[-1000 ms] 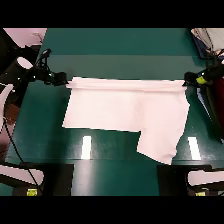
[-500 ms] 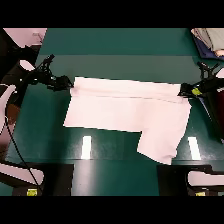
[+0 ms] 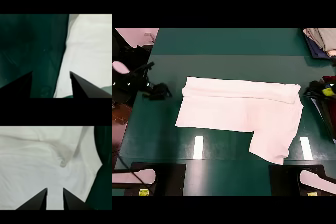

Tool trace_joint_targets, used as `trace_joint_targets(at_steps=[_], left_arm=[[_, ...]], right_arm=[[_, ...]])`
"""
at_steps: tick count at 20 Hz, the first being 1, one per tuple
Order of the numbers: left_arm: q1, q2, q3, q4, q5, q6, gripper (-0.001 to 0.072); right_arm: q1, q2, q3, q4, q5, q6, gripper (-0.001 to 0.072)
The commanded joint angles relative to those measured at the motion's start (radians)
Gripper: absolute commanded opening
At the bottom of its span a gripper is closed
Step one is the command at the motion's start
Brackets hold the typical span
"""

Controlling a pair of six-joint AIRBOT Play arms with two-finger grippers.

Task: Fold the shirts.

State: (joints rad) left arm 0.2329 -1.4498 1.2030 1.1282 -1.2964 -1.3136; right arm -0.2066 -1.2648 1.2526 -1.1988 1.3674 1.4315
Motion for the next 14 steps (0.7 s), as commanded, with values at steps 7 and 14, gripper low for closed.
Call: trace_joint_targets(at_steps=[7,14], left_arm=[[0.028,0.201,-0.528,-0.158,0.093,0.089,0.0518],[0.028,0.201,-0.534,-0.262,0.193,0.093,0.0379]], right_arm=[[-0.100,0.156,0.000,0.082,0.084,-0.054,0.0243],[-0.100,0.156,-0.009,0.078,0.156,-0.053,0.0244]])
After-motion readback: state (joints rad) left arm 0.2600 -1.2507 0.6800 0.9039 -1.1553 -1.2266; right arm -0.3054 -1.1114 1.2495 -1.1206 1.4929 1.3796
